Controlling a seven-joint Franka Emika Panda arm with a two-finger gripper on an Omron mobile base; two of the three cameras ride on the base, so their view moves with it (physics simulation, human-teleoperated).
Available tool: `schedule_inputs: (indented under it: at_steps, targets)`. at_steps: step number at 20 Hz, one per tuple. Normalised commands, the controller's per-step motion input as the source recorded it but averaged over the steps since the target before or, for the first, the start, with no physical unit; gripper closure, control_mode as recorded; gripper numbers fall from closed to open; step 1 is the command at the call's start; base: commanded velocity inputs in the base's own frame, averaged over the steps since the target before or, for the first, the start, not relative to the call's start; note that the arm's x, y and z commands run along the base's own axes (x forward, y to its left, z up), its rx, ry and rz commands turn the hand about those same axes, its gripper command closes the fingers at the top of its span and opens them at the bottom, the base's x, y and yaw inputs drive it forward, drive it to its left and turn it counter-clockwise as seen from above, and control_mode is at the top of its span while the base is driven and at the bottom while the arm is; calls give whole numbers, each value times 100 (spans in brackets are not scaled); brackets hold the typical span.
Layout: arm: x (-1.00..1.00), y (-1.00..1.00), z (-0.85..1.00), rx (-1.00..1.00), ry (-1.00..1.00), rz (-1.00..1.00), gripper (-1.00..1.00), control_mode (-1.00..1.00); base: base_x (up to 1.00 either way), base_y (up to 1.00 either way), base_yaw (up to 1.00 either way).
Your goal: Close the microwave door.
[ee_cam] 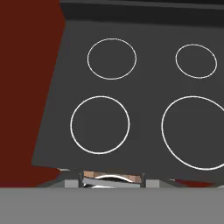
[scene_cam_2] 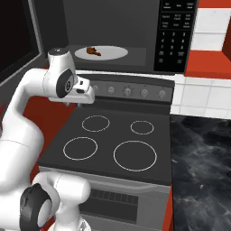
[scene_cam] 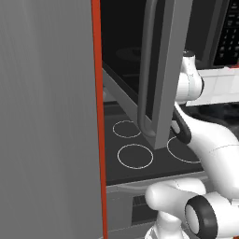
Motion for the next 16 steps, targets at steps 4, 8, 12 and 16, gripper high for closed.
schedule_inputs:
  at_steps: [4,8,12,16]
  targets:
    - [-9,10,1,-2,-11,0,-100,-100,0,0,0]
    - [-90,12,42,-5,-48,8,-100,-100,0,0,0]
    - [-100,0,76,0,-61,8,-100,-100,0,0,0]
    - [-100,0,75,0,-67,5,-100,-100,0,0,0]
